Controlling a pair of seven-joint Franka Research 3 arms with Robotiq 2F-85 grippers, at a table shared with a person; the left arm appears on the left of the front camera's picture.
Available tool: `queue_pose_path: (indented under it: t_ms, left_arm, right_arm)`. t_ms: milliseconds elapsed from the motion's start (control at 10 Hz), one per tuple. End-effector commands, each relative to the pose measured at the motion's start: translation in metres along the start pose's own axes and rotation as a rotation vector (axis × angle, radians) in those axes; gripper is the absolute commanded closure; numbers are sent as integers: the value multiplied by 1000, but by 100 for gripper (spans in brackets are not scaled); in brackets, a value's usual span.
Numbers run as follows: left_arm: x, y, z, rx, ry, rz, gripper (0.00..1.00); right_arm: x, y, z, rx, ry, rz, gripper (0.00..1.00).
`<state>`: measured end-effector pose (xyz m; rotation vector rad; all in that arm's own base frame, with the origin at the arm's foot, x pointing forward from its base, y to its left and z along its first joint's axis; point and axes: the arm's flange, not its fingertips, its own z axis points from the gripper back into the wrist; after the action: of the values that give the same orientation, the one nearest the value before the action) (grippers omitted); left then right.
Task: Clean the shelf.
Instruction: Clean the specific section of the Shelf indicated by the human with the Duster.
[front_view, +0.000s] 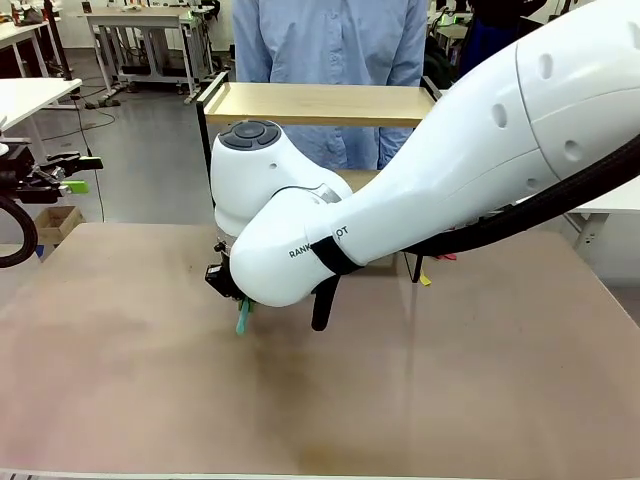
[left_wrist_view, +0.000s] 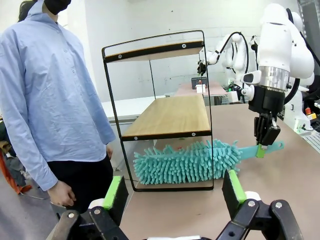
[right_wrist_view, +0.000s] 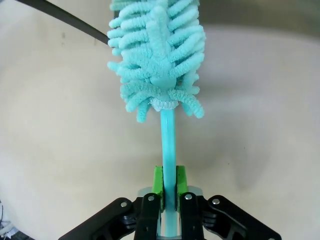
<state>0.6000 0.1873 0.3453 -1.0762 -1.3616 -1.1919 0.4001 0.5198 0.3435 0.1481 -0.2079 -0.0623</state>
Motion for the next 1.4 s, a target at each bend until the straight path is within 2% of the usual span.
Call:
queue_pose_path:
  t_ms: [0,100,200,600,1000,1300]
  left_arm:
    - [3,-2,-2,-7,4,-13,0]
    - [3,-2,-2,-7,4,-13,0]
    - [3,-2,-2,-7,4,-13,0]
    - [3,-2,-2,-7,4,-13,0]
    - [3,-2,-2,-7,4,-13,0]
    - [3,-2,-2,-7,4,-13,0]
  right_arm:
    - [8,-1,-2,1,48,26,87]
    - [1,1,2,20,53,32,87]
    - [2,-2,-4,-1,17,4,87]
    - [3,-3,-6,1,27,11,87]
    - [41,-69,13,-7,140,-119,87]
    - [58,-121,12,-53,190,-212,87]
